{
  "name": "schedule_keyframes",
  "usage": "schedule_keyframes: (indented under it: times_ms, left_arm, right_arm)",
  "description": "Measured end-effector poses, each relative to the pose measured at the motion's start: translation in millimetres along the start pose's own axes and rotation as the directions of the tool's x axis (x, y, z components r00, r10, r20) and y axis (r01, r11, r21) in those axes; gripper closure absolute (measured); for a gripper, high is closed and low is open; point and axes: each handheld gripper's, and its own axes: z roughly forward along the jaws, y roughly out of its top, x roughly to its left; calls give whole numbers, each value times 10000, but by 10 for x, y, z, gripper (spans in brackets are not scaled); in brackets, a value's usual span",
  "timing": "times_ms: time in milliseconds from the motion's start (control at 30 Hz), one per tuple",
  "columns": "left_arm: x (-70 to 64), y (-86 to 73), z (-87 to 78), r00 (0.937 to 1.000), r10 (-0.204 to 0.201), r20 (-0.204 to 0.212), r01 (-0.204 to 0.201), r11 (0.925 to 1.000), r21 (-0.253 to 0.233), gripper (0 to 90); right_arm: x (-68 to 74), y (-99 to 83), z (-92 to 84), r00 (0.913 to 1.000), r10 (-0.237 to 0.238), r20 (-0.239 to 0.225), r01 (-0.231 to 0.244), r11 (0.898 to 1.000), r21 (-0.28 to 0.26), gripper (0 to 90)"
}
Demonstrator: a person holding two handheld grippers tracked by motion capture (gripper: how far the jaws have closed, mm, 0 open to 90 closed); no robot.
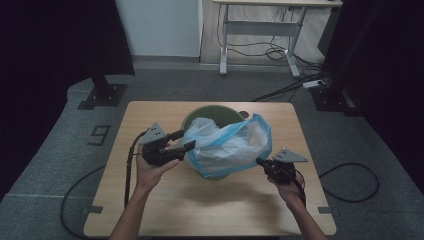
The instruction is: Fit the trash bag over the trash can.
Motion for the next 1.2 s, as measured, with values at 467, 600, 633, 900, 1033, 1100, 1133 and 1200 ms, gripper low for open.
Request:
schedule_keyframes:
  times_ms: [467,600,633,900,1033,1100,1133,1200]
  left_arm:
    - [-50,90,428,9991,228,351,-287,9834,1794,756]
    - [-14,130,405,9992,-9,411,-48,9903,1390,888]
    - [-2,139,395,9993,-67,372,19,9921,1255,892]
    - [218,221,274,9940,-1026,-366,1025,9947,-53,895]
    - [293,248,265,9914,-1213,-495,1204,9925,-205,895]
    - [328,255,267,9901,-1304,-519,1294,9914,-214,895]
    - [357,260,266,9892,-1369,-519,1358,9905,-235,895]
    - [397,266,261,9875,-1506,-463,1493,9884,-293,895]
  right_arm:
    - [-15,-10,-25,10000,56,-17,-56,10000,-20,883]
    - [-16,-34,-33,10000,58,-34,-58,10000,-16,883]
    - [-17,-42,-36,10000,61,-36,-62,10000,-7,883]
    - [-43,-67,-21,9999,150,-59,-150,9999,-30,883]
    - [-34,-47,-20,9999,126,-81,-127,9998,-118,883]
    - [-39,-36,-26,9999,121,-54,-122,9998,-168,879]
    - [-43,-29,-32,9999,138,-43,-139,9997,-179,878]
    - [-60,-13,-50,9998,185,-20,-186,9996,-229,878]
